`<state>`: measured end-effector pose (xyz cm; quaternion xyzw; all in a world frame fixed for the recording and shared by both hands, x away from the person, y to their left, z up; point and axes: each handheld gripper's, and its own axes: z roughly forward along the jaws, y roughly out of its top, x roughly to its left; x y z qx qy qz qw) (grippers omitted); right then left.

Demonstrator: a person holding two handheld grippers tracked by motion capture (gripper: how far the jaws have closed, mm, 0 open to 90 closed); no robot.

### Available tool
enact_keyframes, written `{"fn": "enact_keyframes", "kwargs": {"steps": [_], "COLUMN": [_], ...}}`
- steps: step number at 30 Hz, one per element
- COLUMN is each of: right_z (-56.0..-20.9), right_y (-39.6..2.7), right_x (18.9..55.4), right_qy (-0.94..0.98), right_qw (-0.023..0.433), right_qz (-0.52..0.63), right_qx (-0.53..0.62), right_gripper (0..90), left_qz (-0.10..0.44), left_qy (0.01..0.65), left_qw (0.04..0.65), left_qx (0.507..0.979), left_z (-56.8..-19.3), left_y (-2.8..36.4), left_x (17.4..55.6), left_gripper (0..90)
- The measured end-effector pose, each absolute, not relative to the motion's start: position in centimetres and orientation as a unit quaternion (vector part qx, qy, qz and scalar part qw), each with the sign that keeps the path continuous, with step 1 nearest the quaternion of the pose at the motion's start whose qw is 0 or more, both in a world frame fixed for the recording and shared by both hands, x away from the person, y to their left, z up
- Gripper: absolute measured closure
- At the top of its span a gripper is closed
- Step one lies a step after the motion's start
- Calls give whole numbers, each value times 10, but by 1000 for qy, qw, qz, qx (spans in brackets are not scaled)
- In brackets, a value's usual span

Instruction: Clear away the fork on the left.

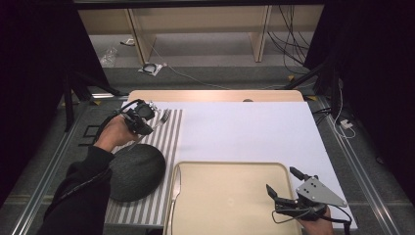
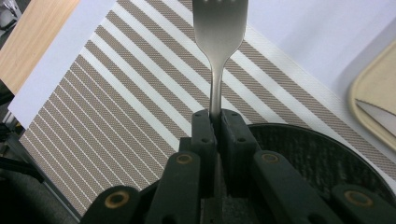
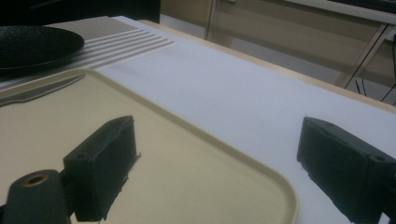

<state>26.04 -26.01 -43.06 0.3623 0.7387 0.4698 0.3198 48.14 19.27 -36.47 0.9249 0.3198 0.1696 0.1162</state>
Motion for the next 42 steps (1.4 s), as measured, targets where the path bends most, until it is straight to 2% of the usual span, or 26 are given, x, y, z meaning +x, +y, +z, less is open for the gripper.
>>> {"fn": "enact_keyframes", "kwargs": {"steps": [17,33,42], "right_z": [-431,-430,-430], "right_y": [-259,-257,-257], "right_x": [260,259,258], "right_qy": [738,740,741], "right_qw": [321,322,322], "right_qz": [470,470,469], "right_qx": [362,358,356], "right_gripper": [127,128,128], "left_qz": [140,171,150], "left_qy": [286,271,259], "left_qw": [168,228,247], "left_qx": [933,919,922], "left_z": [-359,-342,-345], "left_y": [170,167,158], "left_x": [426,377,359], "left_gripper": [844,844,844]}}
